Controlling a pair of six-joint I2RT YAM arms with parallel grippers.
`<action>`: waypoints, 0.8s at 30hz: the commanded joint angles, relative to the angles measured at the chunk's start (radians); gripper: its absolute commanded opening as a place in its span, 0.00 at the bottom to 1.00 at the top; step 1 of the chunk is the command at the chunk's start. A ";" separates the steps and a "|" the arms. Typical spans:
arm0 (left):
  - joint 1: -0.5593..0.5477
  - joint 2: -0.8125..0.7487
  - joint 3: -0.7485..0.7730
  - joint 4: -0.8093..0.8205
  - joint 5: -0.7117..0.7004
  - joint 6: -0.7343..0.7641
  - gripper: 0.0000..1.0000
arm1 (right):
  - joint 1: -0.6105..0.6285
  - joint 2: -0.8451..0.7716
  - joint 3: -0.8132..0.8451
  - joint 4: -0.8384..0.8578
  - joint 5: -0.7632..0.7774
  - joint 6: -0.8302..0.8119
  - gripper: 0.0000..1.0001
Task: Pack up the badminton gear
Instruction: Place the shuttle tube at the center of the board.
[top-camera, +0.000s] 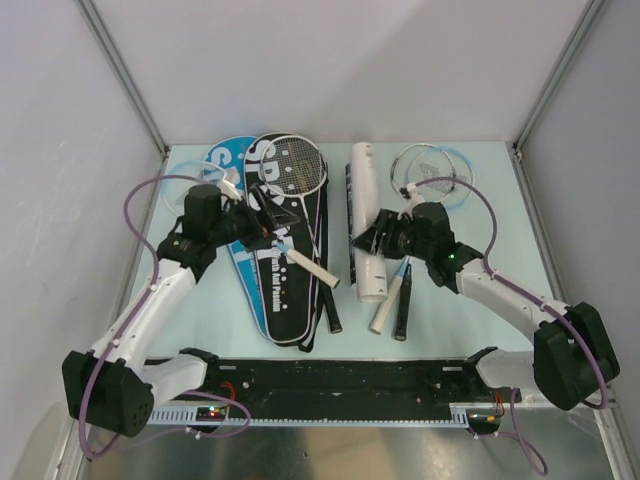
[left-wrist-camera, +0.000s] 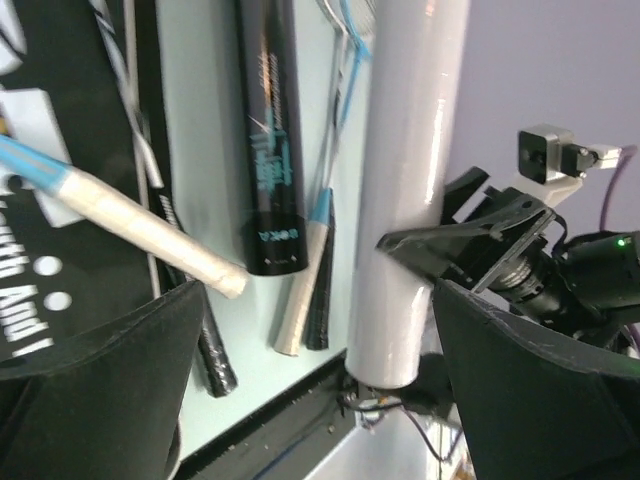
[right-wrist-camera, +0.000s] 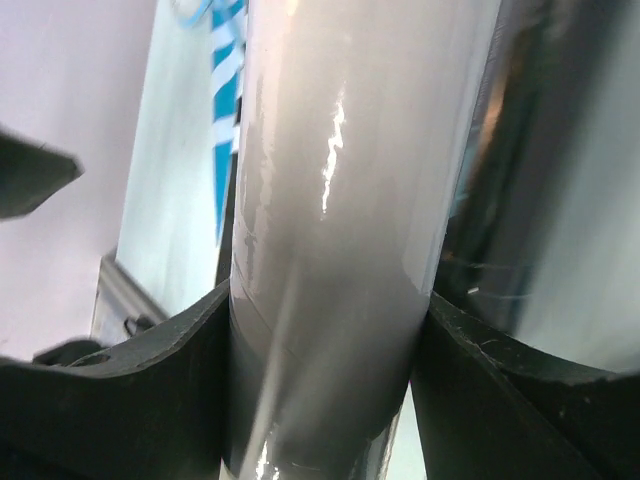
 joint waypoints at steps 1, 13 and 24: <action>0.079 -0.067 0.002 -0.064 -0.109 0.112 1.00 | -0.096 0.006 0.032 0.030 0.141 -0.048 0.46; 0.268 -0.157 -0.076 -0.224 -0.333 0.206 1.00 | -0.223 0.305 0.248 -0.014 0.168 -0.188 0.49; 0.270 -0.068 -0.045 -0.277 -0.233 0.274 1.00 | -0.233 0.541 0.421 -0.123 0.110 -0.298 0.59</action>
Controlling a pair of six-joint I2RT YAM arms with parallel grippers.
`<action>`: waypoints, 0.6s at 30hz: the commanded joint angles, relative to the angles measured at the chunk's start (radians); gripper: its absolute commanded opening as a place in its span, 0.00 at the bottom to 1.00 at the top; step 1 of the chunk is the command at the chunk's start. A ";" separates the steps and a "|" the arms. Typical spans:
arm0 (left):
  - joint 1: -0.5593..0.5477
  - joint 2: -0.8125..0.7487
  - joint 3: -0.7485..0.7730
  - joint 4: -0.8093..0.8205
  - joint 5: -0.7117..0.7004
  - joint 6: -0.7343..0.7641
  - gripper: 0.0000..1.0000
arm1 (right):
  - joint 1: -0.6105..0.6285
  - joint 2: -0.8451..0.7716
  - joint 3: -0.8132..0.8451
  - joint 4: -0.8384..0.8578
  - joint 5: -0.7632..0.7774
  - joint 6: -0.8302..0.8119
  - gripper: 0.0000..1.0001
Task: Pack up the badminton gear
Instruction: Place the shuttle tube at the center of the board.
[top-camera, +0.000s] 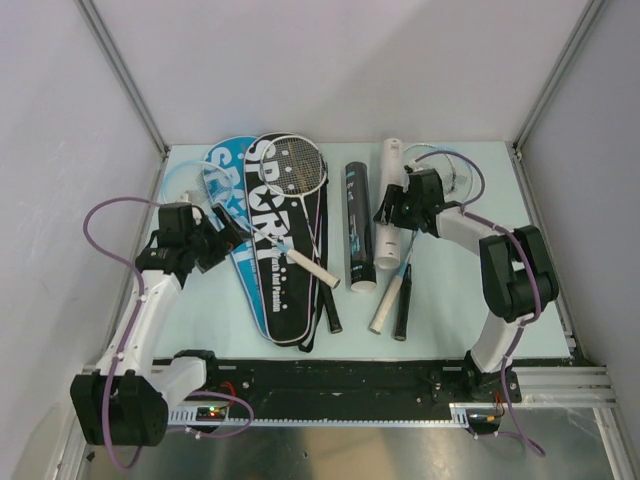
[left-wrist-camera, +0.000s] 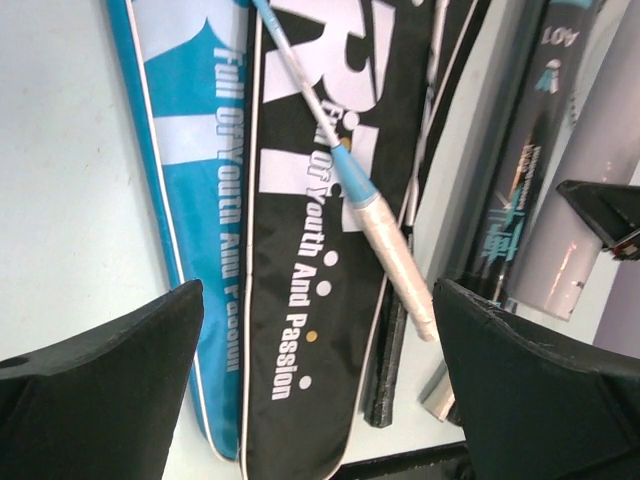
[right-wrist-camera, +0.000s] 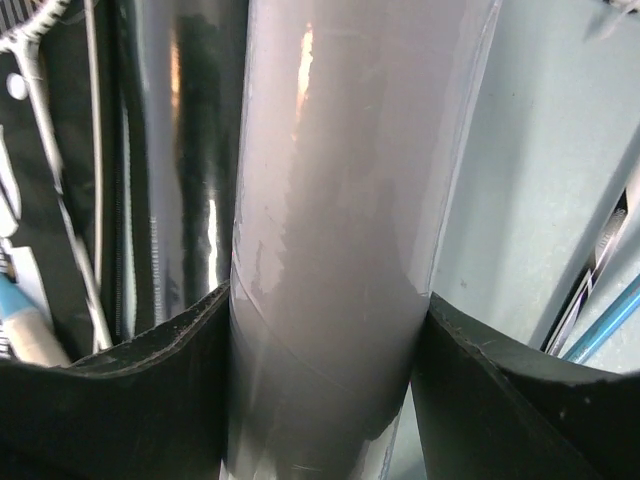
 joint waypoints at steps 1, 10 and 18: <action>0.007 0.045 0.043 -0.040 0.025 0.067 1.00 | -0.002 0.051 0.080 -0.023 -0.037 -0.078 0.60; 0.007 0.067 0.067 -0.059 0.050 0.100 0.99 | 0.008 0.093 0.120 -0.097 -0.068 -0.115 0.76; 0.007 0.117 0.092 -0.057 0.072 0.082 0.92 | 0.007 0.004 0.122 -0.197 -0.048 -0.090 0.90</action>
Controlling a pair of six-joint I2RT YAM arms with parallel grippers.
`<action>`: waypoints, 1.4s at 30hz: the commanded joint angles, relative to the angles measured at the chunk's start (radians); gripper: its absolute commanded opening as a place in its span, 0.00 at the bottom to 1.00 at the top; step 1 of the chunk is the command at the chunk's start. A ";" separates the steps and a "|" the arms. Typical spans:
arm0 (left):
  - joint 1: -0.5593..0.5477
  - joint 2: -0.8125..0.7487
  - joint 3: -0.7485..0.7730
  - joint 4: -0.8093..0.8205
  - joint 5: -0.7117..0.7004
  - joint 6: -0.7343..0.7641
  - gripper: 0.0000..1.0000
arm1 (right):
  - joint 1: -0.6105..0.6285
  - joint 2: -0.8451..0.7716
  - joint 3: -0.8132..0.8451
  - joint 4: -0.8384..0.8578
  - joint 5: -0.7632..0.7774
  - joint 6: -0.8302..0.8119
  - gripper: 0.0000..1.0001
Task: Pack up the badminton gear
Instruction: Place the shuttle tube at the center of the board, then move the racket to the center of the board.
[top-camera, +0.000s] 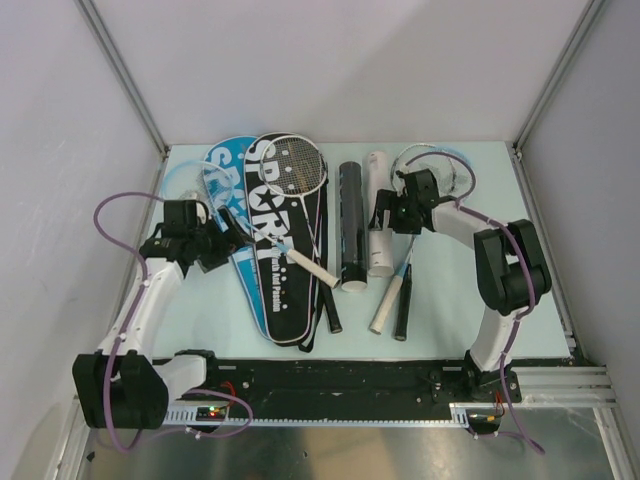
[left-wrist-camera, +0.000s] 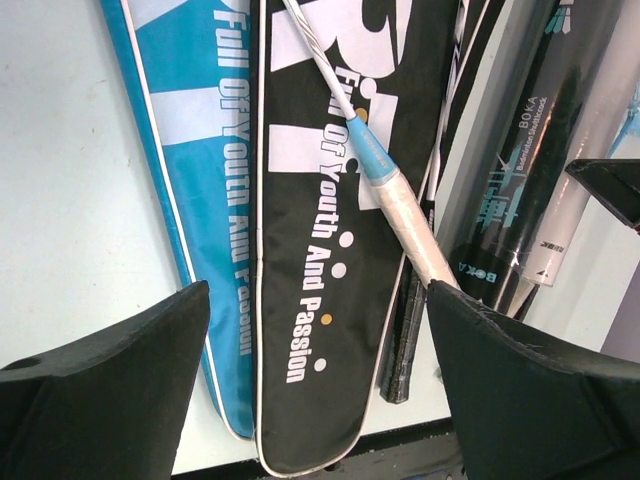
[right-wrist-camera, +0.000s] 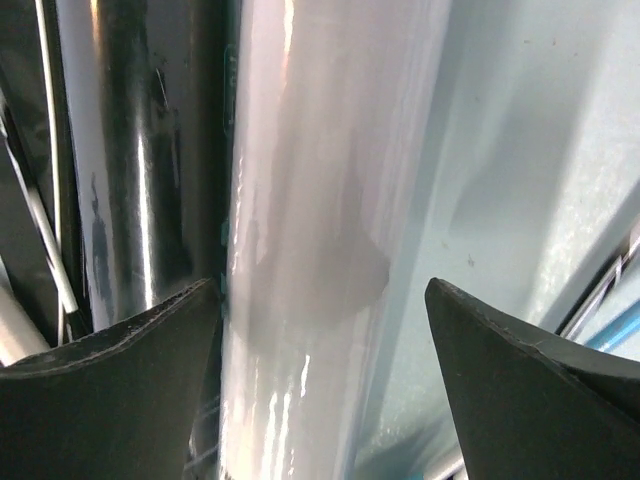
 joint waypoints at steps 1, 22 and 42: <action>0.006 0.018 0.055 0.007 0.032 0.009 0.91 | 0.004 -0.104 0.040 -0.071 0.001 0.007 0.91; -0.121 0.517 0.259 0.158 -0.035 -0.195 0.73 | 0.372 0.007 0.252 0.025 0.087 0.089 0.71; -0.125 0.707 0.274 0.161 -0.022 -0.196 0.56 | 0.410 0.320 0.455 -0.016 0.183 0.042 0.42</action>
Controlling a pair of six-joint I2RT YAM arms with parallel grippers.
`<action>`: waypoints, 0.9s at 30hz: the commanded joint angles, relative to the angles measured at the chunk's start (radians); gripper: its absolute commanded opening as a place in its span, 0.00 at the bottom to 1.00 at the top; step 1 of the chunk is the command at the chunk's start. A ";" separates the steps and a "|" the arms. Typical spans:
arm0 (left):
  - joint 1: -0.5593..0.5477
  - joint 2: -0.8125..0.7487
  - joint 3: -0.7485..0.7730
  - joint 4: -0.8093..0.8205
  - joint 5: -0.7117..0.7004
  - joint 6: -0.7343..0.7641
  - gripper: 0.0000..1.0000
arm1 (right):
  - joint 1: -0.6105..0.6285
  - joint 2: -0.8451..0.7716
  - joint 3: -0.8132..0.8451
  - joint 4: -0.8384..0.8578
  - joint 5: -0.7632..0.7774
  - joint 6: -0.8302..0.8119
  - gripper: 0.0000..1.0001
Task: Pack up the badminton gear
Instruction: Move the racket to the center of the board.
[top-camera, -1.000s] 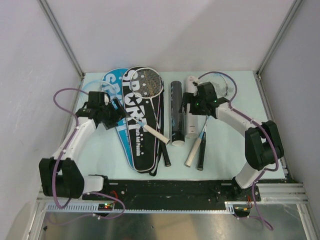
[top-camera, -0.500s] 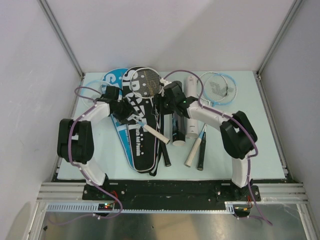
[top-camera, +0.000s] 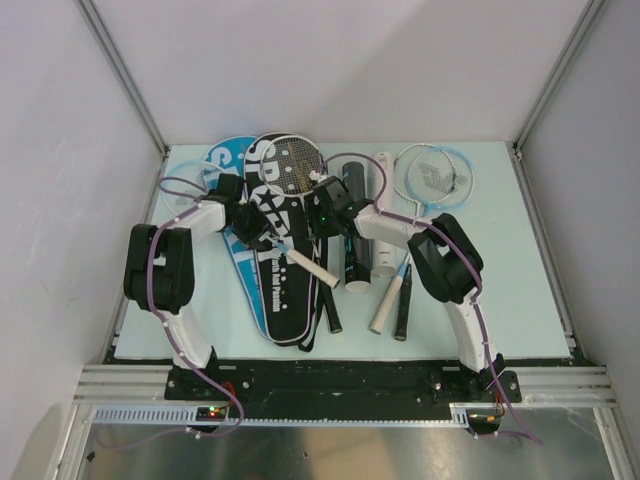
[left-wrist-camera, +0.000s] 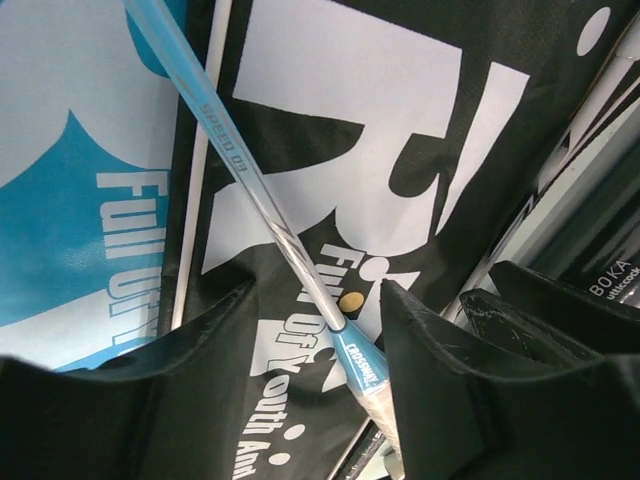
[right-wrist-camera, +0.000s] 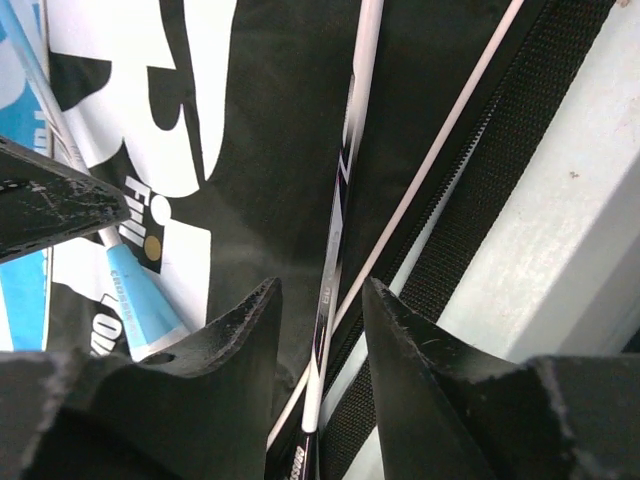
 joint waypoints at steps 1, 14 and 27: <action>-0.003 -0.022 -0.029 0.002 -0.017 0.011 0.52 | 0.006 0.022 0.047 0.009 0.032 -0.022 0.42; 0.014 -0.192 -0.158 -0.108 -0.122 0.084 0.11 | 0.003 0.018 0.023 0.032 0.037 -0.037 0.31; 0.036 -0.336 -0.295 -0.316 -0.376 0.171 0.15 | 0.002 0.006 -0.021 0.072 0.009 -0.031 0.20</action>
